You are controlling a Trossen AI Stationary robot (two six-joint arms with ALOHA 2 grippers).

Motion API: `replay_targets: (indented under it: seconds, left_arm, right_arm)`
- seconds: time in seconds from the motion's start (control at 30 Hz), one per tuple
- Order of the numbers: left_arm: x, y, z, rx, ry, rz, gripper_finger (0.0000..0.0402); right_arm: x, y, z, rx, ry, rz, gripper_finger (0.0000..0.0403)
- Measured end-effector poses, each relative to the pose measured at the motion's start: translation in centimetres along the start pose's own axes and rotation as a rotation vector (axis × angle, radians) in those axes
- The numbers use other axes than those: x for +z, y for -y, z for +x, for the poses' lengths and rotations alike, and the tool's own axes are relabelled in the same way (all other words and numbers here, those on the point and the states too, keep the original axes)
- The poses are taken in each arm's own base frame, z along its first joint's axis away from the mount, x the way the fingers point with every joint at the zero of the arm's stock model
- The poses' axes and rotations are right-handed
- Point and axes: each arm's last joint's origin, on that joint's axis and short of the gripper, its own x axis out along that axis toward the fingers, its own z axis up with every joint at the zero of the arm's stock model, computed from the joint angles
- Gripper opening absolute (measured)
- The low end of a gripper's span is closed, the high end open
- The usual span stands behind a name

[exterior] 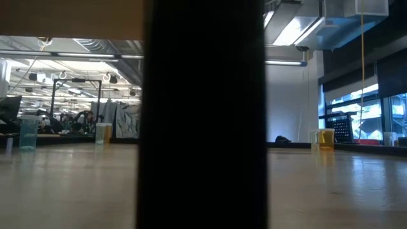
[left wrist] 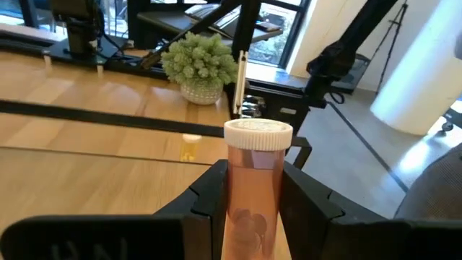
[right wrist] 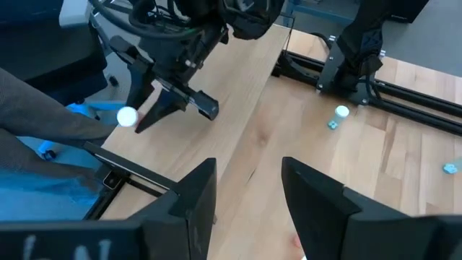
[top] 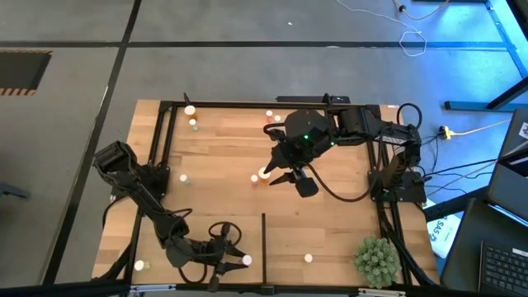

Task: Pick and place medicine bottles onto shelf by color
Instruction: Put the right pink pill bottle on the shelf

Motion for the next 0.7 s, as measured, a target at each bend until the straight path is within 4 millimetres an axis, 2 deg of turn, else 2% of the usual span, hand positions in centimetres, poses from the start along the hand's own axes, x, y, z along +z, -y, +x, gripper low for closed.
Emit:
replay_targets:
  seconds: [0.7]
  left_arm:
    - [-0.04,0.05,0.06,-0.044,-0.019,-0.009,0.0096]
  right_arm:
    - [0.00,0.02,0.05,-0.001,-0.001,0.000,0.0160]
